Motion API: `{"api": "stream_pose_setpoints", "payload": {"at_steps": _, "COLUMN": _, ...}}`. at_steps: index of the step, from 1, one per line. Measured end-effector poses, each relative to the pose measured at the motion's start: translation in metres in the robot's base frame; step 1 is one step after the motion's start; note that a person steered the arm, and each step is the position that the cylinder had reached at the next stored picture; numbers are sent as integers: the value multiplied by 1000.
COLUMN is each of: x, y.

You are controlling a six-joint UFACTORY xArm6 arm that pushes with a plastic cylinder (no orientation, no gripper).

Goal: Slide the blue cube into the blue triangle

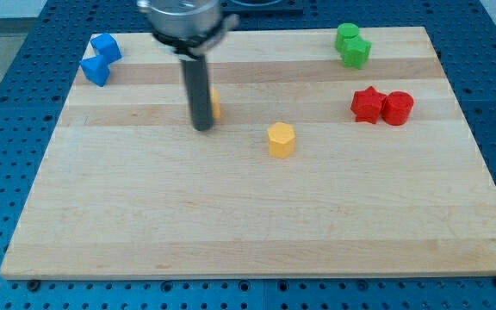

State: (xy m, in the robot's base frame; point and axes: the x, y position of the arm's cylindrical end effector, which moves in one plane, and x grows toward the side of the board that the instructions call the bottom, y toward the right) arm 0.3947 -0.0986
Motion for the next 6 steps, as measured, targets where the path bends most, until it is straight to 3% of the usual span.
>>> {"api": "stream_pose_setpoints", "payload": {"at_steps": 1, "x": -38, "y": -17}}
{"api": "stream_pose_setpoints", "payload": {"at_steps": 2, "x": -52, "y": -91}}
{"api": "stream_pose_setpoints", "payload": {"at_steps": 4, "x": -197, "y": -123}}
{"api": "stream_pose_setpoints", "payload": {"at_steps": 5, "x": -195, "y": -192}}
{"api": "stream_pose_setpoints", "payload": {"at_steps": 6, "x": -158, "y": -205}}
